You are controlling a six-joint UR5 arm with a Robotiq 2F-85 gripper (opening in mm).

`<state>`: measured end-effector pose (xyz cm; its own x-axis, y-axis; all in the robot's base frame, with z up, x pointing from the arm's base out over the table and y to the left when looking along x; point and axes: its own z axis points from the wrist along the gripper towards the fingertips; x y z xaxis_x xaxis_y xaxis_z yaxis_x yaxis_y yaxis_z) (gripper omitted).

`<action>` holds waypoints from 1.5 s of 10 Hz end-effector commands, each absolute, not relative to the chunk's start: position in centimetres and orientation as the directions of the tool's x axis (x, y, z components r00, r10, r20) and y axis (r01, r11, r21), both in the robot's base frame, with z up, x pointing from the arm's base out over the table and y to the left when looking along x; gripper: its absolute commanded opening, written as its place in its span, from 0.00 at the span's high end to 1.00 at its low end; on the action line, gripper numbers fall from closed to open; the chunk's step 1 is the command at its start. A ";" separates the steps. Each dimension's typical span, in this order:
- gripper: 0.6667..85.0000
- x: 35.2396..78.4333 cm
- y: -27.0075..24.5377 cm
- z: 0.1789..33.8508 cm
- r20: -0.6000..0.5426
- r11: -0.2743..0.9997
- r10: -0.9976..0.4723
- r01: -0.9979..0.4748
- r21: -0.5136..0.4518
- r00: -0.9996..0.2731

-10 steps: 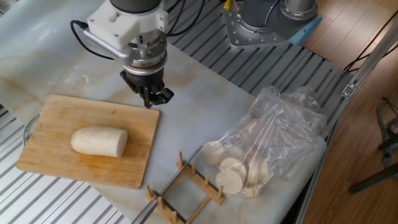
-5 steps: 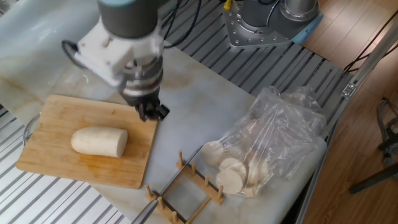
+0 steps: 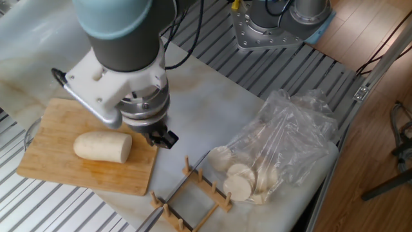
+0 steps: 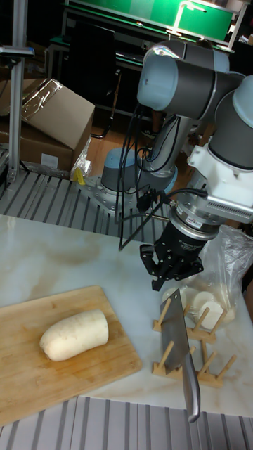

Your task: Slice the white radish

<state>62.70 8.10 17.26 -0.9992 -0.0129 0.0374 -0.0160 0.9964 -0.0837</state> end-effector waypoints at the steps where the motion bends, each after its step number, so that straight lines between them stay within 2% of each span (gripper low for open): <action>1: 0.97 63.3 7.0 17.8 0.059 0.981 -0.129 -0.136 -0.139 -0.990; 2: 0.80 64.0 7.2 17.8 0.040 0.973 -0.187 -0.191 -0.132 -0.981; 4: 0.60 65.0 8.0 17.7 -0.002 0.973 -0.205 -0.204 -0.108 -0.979; 6: 0.60 65.4 10.9 18.8 0.070 0.984 -0.137 -0.144 -0.108 -0.988; 8: 0.60 65.5 12.7 18.7 0.078 0.987 -0.100 -0.109 -0.117 -0.992; 15: 0.60 65.6 17.3 13.7 0.056 0.995 0.013 0.007 -0.102 -0.998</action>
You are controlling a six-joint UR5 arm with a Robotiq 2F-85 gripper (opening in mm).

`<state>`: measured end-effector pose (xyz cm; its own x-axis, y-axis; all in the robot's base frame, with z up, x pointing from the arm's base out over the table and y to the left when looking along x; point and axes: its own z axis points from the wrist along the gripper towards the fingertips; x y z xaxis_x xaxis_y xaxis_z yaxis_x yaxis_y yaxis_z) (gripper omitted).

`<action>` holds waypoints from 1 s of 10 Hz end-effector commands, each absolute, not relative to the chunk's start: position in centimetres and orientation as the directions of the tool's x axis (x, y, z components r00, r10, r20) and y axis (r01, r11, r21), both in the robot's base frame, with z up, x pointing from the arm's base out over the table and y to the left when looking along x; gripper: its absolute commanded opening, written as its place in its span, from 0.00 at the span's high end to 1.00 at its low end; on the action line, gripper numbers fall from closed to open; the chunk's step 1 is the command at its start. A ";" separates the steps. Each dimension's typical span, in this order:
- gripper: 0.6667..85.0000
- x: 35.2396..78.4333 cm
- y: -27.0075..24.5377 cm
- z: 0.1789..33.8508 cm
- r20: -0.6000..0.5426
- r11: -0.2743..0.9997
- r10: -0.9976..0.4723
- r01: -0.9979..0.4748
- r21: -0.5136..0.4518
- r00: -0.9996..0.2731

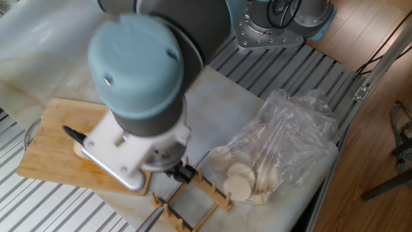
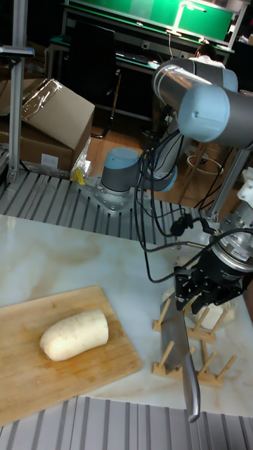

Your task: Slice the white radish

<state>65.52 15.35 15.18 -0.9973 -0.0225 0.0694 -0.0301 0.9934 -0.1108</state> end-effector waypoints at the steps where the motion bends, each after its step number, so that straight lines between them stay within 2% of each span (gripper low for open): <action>1: 0.60 65.9 17.5 13.5 0.049 0.994 0.018 0.012 -0.113 -0.999; 10: 0.62 67.7 17.1 10.4 -0.010 0.984 0.013 0.015 -0.179 -1.000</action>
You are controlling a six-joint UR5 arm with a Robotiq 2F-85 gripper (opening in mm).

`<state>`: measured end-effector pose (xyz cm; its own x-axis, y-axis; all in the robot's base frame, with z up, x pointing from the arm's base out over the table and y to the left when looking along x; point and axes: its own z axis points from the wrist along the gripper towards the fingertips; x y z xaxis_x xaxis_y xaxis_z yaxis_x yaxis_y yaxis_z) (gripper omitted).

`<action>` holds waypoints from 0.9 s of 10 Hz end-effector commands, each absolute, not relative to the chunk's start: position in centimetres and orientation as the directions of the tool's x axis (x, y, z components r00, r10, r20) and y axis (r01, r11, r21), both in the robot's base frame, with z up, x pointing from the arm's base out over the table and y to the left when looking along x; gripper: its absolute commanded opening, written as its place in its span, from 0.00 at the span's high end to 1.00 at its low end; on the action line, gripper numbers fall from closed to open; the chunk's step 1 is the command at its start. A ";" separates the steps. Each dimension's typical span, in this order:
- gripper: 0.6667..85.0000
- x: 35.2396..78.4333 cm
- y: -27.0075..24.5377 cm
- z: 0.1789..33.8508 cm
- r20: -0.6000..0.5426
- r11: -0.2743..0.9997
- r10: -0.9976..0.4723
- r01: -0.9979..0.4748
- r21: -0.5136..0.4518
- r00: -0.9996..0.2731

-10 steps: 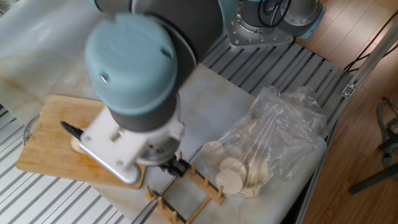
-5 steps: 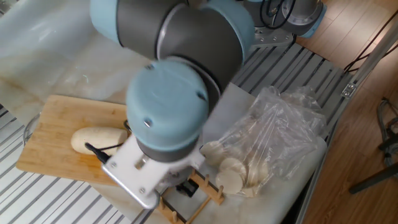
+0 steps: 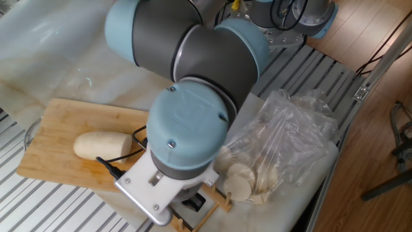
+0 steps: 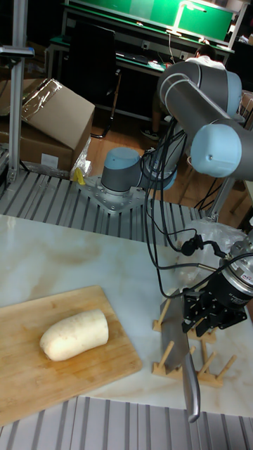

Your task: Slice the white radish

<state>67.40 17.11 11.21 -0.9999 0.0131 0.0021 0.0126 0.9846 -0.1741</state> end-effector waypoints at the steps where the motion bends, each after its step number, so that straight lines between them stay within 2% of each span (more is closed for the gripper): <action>1: 0.62 67.6 17.1 10.2 -0.011 0.984 0.011 0.013 -0.179 -1.000; 9: 0.62 66.9 17.1 8.7 -0.007 0.980 0.006 0.007 -0.197 -1.000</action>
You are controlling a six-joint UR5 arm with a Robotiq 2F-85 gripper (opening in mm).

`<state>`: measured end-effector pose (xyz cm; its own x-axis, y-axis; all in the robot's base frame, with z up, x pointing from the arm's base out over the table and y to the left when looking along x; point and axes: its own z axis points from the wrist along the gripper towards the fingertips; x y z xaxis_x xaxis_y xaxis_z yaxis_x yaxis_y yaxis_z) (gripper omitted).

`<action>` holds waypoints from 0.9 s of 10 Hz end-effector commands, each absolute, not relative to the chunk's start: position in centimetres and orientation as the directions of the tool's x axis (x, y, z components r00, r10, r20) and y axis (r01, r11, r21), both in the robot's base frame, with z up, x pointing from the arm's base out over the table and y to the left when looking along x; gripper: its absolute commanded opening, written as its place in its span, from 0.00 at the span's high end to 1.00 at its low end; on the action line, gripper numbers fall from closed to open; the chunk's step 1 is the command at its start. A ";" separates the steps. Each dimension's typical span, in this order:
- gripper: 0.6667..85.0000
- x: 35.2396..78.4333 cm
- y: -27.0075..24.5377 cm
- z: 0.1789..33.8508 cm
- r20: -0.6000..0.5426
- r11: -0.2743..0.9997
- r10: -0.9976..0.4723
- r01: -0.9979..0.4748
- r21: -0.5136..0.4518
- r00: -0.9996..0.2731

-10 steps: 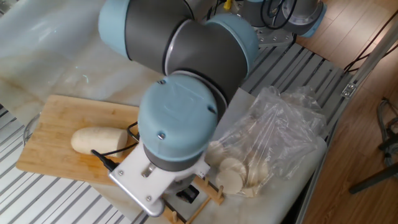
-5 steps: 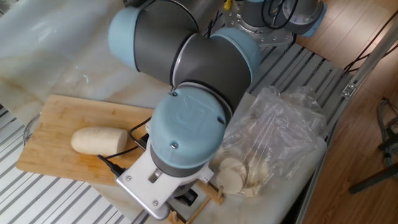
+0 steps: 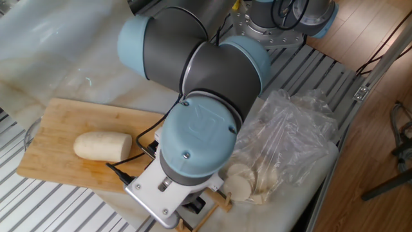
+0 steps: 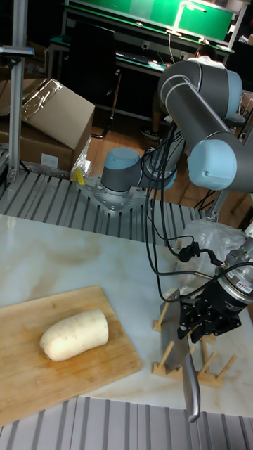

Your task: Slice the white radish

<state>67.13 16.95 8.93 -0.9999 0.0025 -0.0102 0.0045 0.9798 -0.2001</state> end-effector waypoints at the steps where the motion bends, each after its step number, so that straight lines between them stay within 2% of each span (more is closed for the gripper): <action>1: 0.64 66.6 16.6 8.9 0.004 0.976 0.010 0.008 -0.217 -1.000; 2: 0.70 65.6 16.3 9.0 0.041 0.974 0.022 0.012 -0.228 -0.999; 5: 0.62 65.4 18.6 8.6 0.053 0.990 -0.008 -0.016 -0.139 -0.999; 9: 0.62 66.6 16.9 8.7 0.013 0.978 -0.021 -0.024 -0.207 -1.000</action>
<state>66.10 17.23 8.68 -0.9995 -0.0157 0.0279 -0.0209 0.9803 -0.1964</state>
